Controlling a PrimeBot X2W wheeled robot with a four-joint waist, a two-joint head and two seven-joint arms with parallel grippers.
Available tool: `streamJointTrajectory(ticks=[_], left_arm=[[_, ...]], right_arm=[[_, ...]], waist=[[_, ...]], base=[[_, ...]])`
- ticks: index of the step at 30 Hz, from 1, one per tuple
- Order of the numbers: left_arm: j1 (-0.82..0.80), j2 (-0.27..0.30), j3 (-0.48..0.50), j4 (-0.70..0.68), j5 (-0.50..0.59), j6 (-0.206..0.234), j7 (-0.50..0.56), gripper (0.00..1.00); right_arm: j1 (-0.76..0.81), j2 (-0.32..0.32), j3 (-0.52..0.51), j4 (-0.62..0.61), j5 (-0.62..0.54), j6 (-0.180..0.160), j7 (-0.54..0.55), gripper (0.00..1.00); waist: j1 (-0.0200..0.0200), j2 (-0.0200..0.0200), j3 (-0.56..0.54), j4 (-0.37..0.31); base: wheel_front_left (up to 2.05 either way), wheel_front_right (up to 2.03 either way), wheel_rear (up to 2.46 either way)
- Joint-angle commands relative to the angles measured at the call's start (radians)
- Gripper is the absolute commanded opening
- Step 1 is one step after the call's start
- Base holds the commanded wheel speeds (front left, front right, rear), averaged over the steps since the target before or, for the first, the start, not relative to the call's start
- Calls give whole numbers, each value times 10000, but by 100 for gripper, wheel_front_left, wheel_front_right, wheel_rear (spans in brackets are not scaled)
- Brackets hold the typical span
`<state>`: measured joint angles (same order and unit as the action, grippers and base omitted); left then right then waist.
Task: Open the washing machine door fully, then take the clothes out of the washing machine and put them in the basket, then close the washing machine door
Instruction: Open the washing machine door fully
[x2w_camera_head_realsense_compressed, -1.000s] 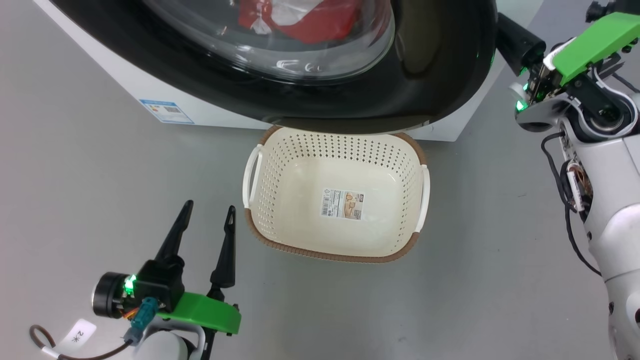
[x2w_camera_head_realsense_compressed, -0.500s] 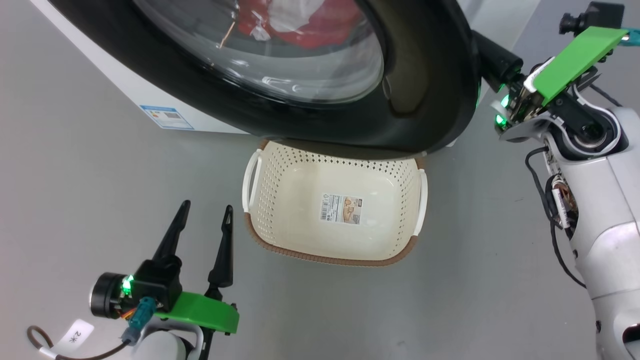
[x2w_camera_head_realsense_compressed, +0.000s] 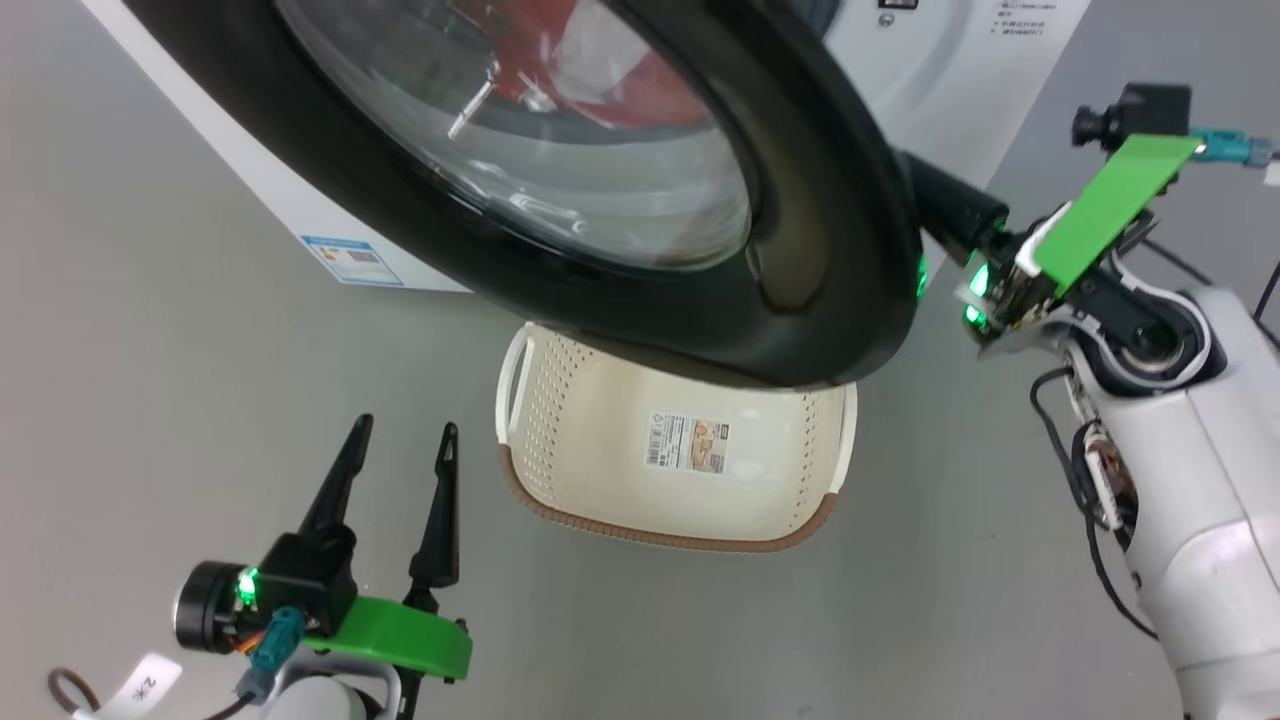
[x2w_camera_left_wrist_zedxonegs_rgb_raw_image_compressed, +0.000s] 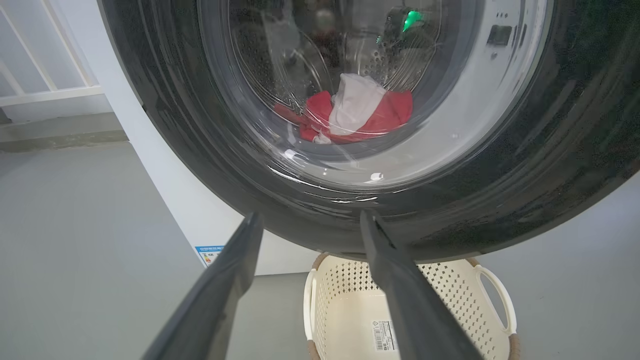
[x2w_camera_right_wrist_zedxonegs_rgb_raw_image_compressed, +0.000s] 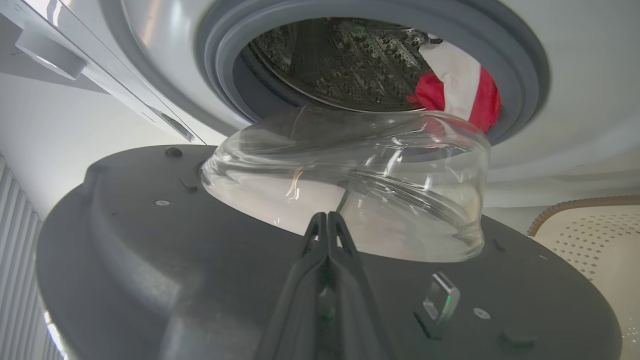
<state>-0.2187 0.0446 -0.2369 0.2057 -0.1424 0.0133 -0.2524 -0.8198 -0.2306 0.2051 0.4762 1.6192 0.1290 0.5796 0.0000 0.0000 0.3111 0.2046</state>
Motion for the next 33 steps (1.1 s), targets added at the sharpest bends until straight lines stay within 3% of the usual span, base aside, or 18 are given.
streamJointTrajectory(ticks=[1,33], left_arm=[[88,137,358,-245,65,29,-93,100],[831,133,603,-389,-24,226,-93,100]], right_arm=[[233,154,181,-405,126,17,104,0],[3193,-426,1573,-3279,1032,17,399,0]], waist=[[0,0,-103,15],[0,0,-1247,927]], base=[[0,0,0],[0,0,0]])
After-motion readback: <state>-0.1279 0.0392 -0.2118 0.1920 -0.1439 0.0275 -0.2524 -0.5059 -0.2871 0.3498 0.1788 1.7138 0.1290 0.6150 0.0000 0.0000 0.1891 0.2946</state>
